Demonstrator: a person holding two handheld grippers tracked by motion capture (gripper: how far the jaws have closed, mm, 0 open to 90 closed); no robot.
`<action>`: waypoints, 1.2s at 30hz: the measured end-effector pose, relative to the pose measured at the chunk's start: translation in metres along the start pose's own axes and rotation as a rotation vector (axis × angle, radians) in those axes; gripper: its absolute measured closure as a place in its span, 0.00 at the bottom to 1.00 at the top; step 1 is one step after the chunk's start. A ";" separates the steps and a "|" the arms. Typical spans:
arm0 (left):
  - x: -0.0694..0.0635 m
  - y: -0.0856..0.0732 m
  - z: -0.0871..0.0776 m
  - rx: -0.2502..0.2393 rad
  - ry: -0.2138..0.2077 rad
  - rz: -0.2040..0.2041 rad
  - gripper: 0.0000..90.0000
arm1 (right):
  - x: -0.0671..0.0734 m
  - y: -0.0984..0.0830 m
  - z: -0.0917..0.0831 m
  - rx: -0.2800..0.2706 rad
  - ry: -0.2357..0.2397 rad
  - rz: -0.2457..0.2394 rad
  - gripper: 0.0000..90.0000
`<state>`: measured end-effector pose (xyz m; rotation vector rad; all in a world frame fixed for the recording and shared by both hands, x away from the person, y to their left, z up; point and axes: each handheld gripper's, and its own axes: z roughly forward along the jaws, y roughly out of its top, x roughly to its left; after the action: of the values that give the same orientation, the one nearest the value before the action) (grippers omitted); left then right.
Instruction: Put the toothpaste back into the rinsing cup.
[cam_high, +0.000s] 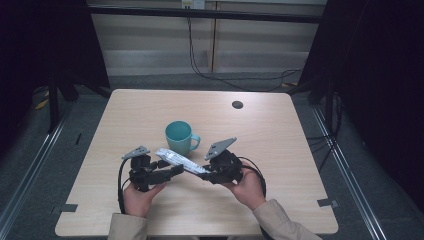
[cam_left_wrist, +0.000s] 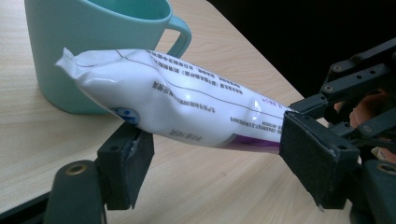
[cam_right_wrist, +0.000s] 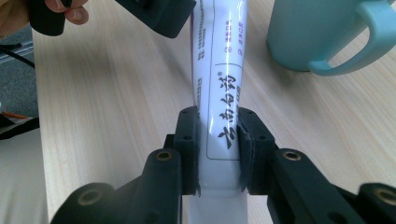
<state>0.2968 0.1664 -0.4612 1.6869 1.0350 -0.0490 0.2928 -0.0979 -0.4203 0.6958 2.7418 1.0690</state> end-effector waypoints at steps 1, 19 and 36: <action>0.000 0.000 0.000 -0.003 0.001 -0.008 0.30 | 0.000 0.000 0.000 -0.001 -0.003 0.001 0.80; -0.003 0.005 0.004 -0.063 -0.072 -0.068 0.50 | 0.003 -0.001 0.009 -0.004 0.026 0.008 0.80; 0.002 0.004 0.003 -0.121 -0.102 -0.123 0.62 | 0.006 -0.001 0.020 0.003 0.050 0.011 0.80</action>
<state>0.3019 0.1648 -0.4602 1.4949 1.0430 -0.1481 0.2921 -0.0835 -0.4360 0.6942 2.7855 1.0999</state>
